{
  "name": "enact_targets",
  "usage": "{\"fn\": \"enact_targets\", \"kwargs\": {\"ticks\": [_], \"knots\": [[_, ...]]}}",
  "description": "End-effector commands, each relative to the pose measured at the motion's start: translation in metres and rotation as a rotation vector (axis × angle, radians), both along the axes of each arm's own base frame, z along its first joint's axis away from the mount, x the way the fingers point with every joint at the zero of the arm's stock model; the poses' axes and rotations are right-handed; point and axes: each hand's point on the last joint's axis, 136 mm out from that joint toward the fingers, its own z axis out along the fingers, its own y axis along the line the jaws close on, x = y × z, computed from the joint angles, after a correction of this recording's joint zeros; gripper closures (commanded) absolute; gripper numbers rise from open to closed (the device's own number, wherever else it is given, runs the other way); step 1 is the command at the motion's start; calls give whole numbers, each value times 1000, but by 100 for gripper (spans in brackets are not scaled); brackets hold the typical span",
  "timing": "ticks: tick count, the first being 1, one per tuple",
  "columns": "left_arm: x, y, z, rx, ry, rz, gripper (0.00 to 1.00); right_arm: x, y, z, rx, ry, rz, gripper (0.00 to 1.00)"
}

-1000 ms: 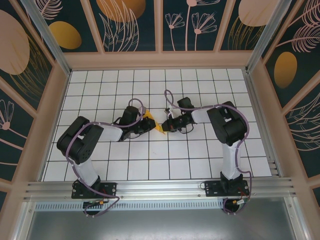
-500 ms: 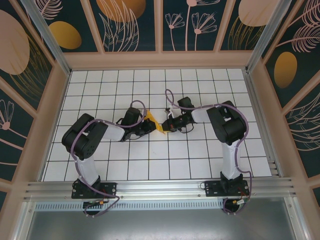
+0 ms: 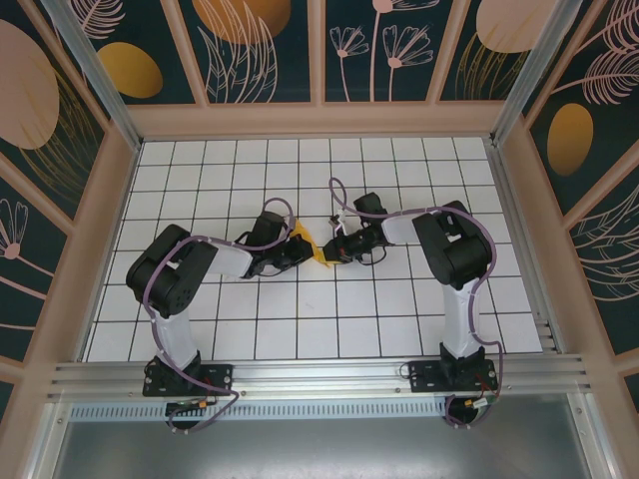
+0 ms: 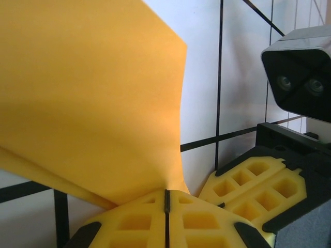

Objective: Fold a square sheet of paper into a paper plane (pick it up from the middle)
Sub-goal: Fold the wing for the fifth time at the center of the table.

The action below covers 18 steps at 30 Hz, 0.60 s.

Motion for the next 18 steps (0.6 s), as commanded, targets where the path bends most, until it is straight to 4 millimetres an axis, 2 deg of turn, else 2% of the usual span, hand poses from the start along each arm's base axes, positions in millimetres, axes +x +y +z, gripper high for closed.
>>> {"fn": "enact_targets", "kwargs": {"ticks": [1,7,11,18], "knots": [[-5,21,-36,142,99,69,92,-1,-8,-12,-80,-23,-3,96],[-8,30,-50,212,149,83,92,-7,-14,-8,-105,-45,-2,92],[-10,32,-55,230,167,86,93,-12,-19,-12,-126,-39,2,91],[-11,37,-60,260,187,98,93,-16,-23,-9,-132,-61,6,86]]}}
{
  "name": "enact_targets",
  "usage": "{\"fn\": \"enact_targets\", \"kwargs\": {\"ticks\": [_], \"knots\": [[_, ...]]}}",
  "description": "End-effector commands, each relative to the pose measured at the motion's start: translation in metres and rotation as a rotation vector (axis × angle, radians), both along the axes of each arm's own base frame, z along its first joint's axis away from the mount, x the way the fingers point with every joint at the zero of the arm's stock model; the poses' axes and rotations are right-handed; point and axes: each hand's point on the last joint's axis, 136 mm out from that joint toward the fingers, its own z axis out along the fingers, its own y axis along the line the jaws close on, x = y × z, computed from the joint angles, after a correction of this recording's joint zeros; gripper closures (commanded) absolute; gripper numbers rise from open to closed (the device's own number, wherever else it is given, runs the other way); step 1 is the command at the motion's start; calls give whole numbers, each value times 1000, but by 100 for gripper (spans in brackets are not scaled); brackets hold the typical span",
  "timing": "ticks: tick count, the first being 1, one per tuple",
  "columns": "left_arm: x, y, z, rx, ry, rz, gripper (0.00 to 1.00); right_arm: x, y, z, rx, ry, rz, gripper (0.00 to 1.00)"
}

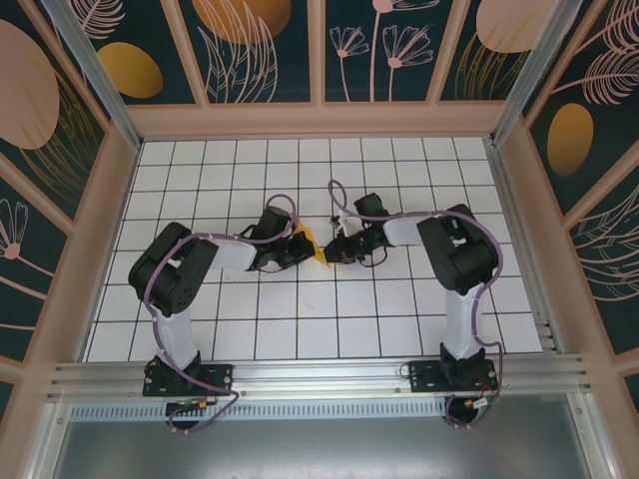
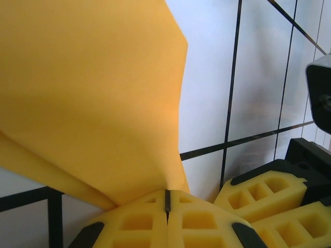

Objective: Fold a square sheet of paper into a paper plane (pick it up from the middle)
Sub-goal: Fold the wing for the fifth time at the center of the table.

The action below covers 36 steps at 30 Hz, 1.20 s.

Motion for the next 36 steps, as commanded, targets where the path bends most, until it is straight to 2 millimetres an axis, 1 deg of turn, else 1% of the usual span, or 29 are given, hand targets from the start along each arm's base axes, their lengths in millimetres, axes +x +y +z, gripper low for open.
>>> {"fn": "enact_targets", "kwargs": {"ticks": [1,5,8,11,13,18,20,22,25,26,28,30,32,36], "knots": [[-15,39,-58,212,126,86,93,-13,-16,-12,-82,27,-3,86],[-16,40,-60,223,134,88,94,-14,-20,-20,-109,36,-7,90],[-17,42,-61,230,137,91,93,-15,-25,-30,-150,48,-15,93],[-17,43,-61,234,140,93,94,-13,-29,-37,-189,51,-32,94],[-18,43,-63,239,143,93,94,-8,-27,-28,-181,33,-39,94],[-18,44,-63,243,145,92,94,8,-17,26,-105,-89,-72,84],[-18,43,-64,243,148,91,94,9,-15,37,-107,-126,-75,83],[-18,44,-63,243,147,91,94,6,-11,41,-101,-130,-60,83],[-18,43,-64,242,149,90,94,-2,-2,34,-109,-112,-20,88],[-17,44,-64,243,148,90,94,-2,0,32,-111,-104,-14,90],[-18,44,-64,246,149,89,94,-9,7,25,-122,-90,13,94],[-18,44,-64,247,151,89,94,-10,9,16,-135,-71,18,98],[-18,45,-64,250,154,92,94,-10,8,9,-153,-59,15,100],[-18,46,-66,264,160,95,94,-6,0,-4,-202,-41,-1,100]]}}
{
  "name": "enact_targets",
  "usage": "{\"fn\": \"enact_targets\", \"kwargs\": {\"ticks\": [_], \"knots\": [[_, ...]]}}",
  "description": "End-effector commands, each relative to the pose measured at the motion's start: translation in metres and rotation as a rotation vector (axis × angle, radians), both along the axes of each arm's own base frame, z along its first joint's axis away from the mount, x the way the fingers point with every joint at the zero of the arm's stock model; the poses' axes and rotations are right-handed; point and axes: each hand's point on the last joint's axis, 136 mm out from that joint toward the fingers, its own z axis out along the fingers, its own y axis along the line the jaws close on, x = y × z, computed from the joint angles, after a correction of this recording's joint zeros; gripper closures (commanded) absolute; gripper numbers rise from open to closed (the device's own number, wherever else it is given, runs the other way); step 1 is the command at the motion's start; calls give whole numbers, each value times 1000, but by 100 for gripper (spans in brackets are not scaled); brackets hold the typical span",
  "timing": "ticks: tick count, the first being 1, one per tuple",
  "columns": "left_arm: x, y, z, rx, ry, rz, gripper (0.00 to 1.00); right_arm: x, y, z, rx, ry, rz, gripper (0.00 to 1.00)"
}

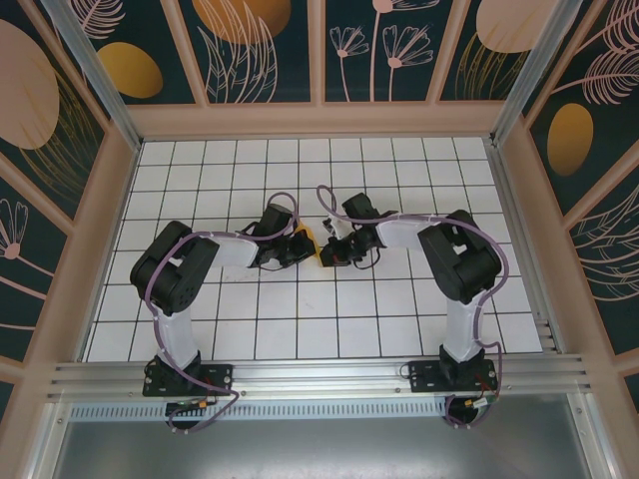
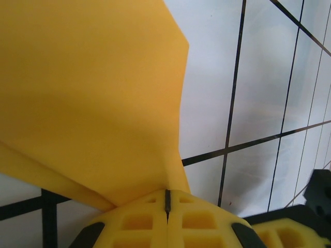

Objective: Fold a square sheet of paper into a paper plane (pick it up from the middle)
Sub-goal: Fold the wing for the fifth time at the center of the table.

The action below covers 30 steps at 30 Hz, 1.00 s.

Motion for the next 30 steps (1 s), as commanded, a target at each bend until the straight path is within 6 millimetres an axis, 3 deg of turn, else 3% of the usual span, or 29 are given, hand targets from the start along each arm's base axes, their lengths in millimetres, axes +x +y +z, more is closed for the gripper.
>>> {"fn": "enact_targets", "kwargs": {"ticks": [1,9,16,30], "knots": [[-21,48,-66,250,142,91,94,6,-10,-10,-57,10,-18,100],[-21,49,-68,259,147,90,94,1,-13,-11,-54,28,-10,100],[-21,49,-68,262,148,88,94,13,-2,21,-22,-45,-8,100],[-23,51,-70,276,156,87,94,14,-15,-9,-145,-18,-30,100]]}}
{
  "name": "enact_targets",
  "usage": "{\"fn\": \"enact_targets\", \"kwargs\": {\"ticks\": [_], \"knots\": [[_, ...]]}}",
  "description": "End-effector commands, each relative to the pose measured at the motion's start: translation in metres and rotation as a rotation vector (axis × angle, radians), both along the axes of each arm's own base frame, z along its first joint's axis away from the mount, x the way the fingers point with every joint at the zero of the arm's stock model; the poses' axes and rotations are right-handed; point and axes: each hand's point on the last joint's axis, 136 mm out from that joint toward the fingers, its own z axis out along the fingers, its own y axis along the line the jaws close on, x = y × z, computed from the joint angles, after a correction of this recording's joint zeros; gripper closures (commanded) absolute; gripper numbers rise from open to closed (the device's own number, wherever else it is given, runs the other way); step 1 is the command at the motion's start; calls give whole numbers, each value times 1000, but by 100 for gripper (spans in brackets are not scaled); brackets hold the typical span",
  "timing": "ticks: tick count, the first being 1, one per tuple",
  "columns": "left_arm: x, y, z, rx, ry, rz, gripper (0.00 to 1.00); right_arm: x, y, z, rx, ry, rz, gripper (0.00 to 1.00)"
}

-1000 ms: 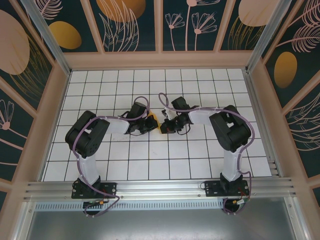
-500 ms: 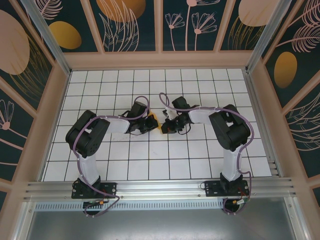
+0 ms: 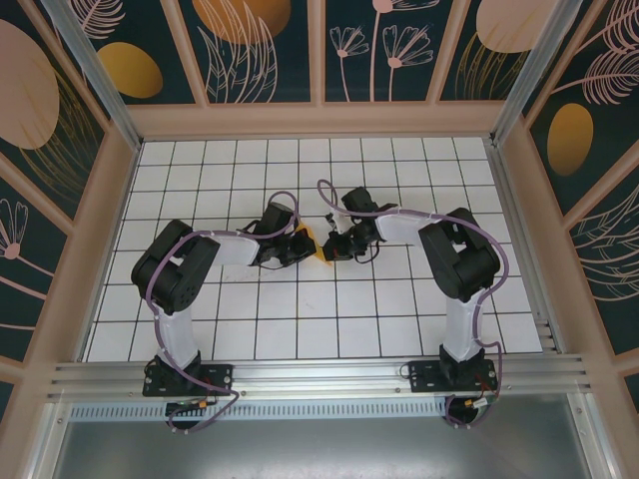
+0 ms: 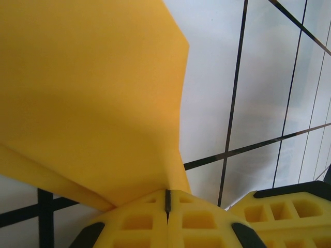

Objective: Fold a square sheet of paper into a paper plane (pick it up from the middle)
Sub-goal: Fold the wing for the fifth time at the center of the table.

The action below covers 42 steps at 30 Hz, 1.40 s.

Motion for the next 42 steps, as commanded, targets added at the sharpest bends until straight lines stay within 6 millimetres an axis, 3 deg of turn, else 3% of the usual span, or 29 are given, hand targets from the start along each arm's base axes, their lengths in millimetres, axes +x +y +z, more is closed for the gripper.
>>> {"fn": "enact_targets", "kwargs": {"ticks": [1,10,12,16,18,25,31,35,37,42], "knots": [[-25,52,-70,269,149,85,94,-4,-6,-10,-55,11,13,100],[-26,54,-72,280,152,85,94,-10,-18,-28,-96,47,1,100],[-26,53,-71,279,151,83,94,-7,-14,-17,-69,25,4,100],[-26,54,-71,281,150,82,94,0,4,24,43,-39,29,100],[-26,54,-71,281,150,82,94,-2,10,29,71,-36,45,100],[-25,53,-69,280,147,80,94,-8,14,2,48,21,59,100],[-23,52,-67,277,142,78,94,-4,-4,-22,-14,53,10,100],[-22,52,-66,288,137,69,94,-20,-14,-35,-39,92,13,100],[-21,52,-66,289,135,68,94,-25,-28,-39,-34,121,-12,100],[-22,53,-66,292,138,70,95,-48,-43,-40,-37,163,-31,100]]}}
